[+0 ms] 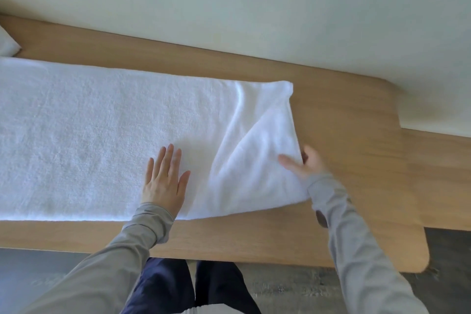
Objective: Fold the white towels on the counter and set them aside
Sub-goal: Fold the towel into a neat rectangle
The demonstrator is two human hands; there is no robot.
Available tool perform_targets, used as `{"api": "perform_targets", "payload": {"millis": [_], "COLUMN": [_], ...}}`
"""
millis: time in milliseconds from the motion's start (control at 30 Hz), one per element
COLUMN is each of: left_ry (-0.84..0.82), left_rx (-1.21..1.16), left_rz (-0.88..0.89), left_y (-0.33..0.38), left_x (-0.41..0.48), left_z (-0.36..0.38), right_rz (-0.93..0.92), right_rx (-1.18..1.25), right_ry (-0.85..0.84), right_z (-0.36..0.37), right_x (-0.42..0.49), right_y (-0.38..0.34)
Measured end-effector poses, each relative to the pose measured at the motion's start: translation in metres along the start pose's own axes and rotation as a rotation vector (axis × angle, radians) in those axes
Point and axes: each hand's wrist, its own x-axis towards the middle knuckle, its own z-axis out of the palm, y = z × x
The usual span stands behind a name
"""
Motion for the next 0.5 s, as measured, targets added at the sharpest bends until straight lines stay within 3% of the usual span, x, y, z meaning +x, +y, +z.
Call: {"api": "perform_targets", "payload": {"millis": [133, 500], "left_ry": [-0.029, -0.045], "left_rx": [0.023, 0.097], "left_rz": [0.011, 0.003], "left_y": [0.001, 0.002], "left_x": [0.000, -0.002], "left_z": [0.006, 0.014], "right_rz": [0.184, 0.125], "right_rx": [-0.073, 0.097], "right_ry": [0.106, 0.320], "right_z": [0.005, 0.048], "right_x": [-0.026, -0.053], "right_y": [0.072, 0.080]}}
